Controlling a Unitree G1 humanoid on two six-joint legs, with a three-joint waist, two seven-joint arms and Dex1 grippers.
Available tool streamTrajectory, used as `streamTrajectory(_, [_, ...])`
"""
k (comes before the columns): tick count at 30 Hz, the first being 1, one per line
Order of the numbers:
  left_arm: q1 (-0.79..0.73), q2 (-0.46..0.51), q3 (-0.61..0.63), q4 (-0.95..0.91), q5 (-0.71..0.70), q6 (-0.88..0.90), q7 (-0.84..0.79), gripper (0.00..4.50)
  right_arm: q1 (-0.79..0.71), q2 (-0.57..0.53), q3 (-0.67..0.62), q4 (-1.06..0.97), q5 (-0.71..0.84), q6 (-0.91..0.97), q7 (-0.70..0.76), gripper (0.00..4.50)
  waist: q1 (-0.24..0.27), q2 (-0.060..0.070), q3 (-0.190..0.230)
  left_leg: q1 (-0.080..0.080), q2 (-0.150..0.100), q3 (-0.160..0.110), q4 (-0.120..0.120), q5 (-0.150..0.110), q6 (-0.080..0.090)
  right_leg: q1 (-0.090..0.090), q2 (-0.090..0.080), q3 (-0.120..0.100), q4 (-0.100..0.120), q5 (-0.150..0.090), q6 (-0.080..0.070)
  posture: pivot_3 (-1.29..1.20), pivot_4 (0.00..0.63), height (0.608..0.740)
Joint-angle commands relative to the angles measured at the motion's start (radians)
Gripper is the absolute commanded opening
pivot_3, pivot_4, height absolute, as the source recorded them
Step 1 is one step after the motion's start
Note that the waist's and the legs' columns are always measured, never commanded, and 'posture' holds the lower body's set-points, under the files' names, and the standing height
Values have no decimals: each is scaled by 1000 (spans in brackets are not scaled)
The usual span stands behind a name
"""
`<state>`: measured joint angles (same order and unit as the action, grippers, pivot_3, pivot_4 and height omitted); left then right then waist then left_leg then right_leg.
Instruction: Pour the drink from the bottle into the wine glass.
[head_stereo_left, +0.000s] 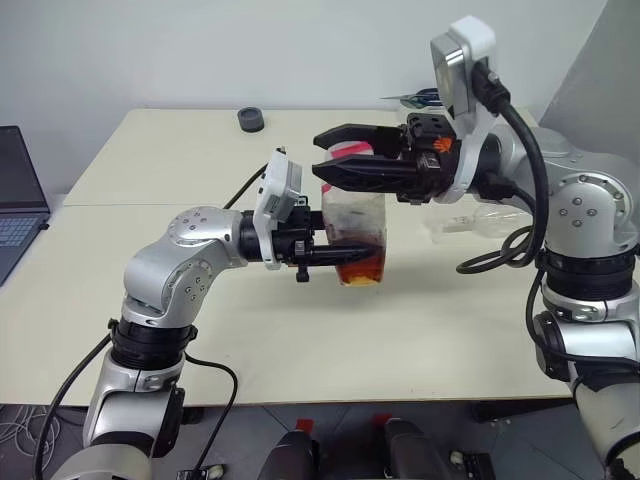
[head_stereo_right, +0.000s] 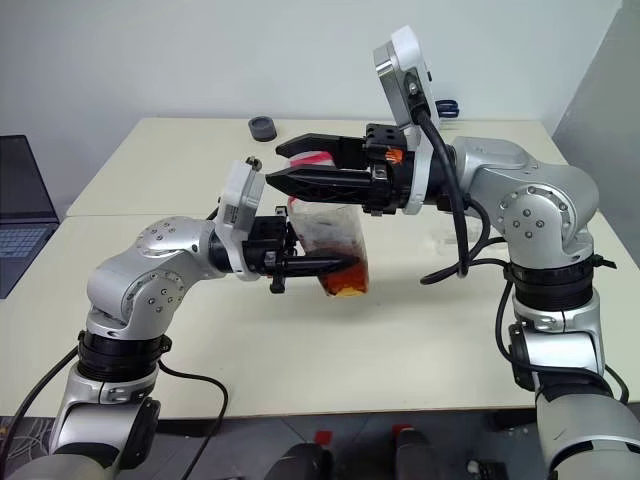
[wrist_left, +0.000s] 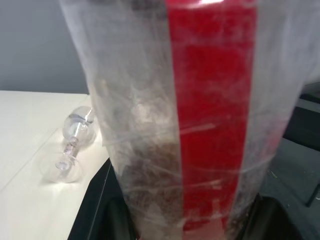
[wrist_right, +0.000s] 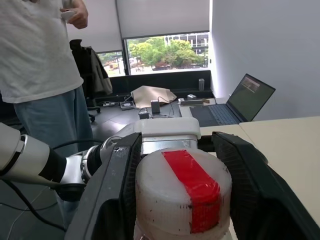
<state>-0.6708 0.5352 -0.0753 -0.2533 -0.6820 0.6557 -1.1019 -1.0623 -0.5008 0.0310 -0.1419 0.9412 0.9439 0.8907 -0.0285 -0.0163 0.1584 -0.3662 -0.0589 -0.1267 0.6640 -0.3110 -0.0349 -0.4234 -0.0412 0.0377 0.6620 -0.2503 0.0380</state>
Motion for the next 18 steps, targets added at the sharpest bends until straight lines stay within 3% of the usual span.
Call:
streamTrajectory(1, [4, -9, -29, -86, 3, -21, 5, 1791, -20, -38, -71, 16, -2, 9, -16, 3721, -1, 0, 0, 0, 0, 0, 0, 0, 0, 0, 0, 0, 0, 0, 0, 0, 150, 740])
streamTrajectory(3, [11, -19, -24, -97, -6, -4, 34, 1791, 0, -70, -92, -12, 10, 30, -29, 4392, 0, 0, 0, 0, 0, 0, 0, 0, 0, 0, 0, 0, 0, 0, 0, 0, 150, 740])
streamTrajectory(4, [15, -21, -23, -103, -9, 4, 46, 1791, 10, -87, -104, -26, 14, 41, -39, 4476, 0, 0, 0, 0, 0, 0, 0, 0, 0, 0, 0, 1, 0, 0, 0, 0, 150, 740])
streamTrajectory(11, [22, -37, -11, -70, 39, -18, 136, 1791, 73, -135, -221, -169, 98, 129, -233, 4476, 2, 0, 0, -1, 0, -1, 0, 0, 0, 0, -1, 1, 0, 0, 0, 0, 150, 740])
streamTrajectory(18, [-22, -68, -27, 38, 113, -79, 163, 1791, 185, -133, -174, -324, 28, 73, -302, 4476, -1, 0, 0, 0, 0, 0, 0, 0, 0, 0, 0, 1, 0, 0, 0, 0, 150, 740])
